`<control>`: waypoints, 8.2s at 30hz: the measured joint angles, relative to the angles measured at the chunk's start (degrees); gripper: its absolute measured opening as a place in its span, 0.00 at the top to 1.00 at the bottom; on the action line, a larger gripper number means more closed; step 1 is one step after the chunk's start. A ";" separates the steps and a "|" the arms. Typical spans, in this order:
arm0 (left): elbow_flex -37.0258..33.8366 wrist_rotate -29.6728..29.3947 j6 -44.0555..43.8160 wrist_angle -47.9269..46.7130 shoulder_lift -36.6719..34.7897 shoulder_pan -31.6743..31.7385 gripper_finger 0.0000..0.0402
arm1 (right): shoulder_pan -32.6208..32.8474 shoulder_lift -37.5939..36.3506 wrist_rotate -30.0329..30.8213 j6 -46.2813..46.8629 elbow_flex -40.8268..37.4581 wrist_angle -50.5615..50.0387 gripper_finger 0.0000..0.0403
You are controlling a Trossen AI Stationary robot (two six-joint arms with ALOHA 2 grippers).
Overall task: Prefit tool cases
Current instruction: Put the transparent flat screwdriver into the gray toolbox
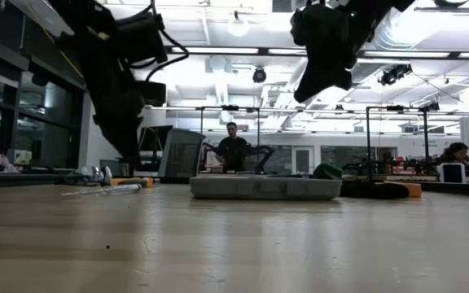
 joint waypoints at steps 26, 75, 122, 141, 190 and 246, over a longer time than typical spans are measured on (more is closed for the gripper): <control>-1.32 12.21 2.39 -10.55 4.12 7.97 0.86 | 0.10 1.40 -0.26 1.35 0.00 0.10 1.00; -10.54 4.63 -9.31 -1.57 0.11 -12.78 0.58 | 0.08 1.38 0.92 -1.07 0.03 -1.64 1.00; -5.95 1.05 -17.67 1.92 -9.57 -11.67 1.00 | -1.21 -1.72 2.95 -1.55 0.04 -2.28 1.00; -7.52 -4.66 -14.31 1.30 -9.55 -6.49 1.00 | -1.34 -1.74 3.13 -2.71 0.04 -2.41 1.00; -7.54 -7.69 -47.71 -12.45 -11.54 -21.72 0.72 | -1.58 -1.77 6.71 -3.05 0.04 -6.85 1.00; -5.11 -4.63 -28.07 3.63 -5.51 -17.64 0.99 | -3.09 -1.50 1.05 -4.09 0.04 1.09 1.00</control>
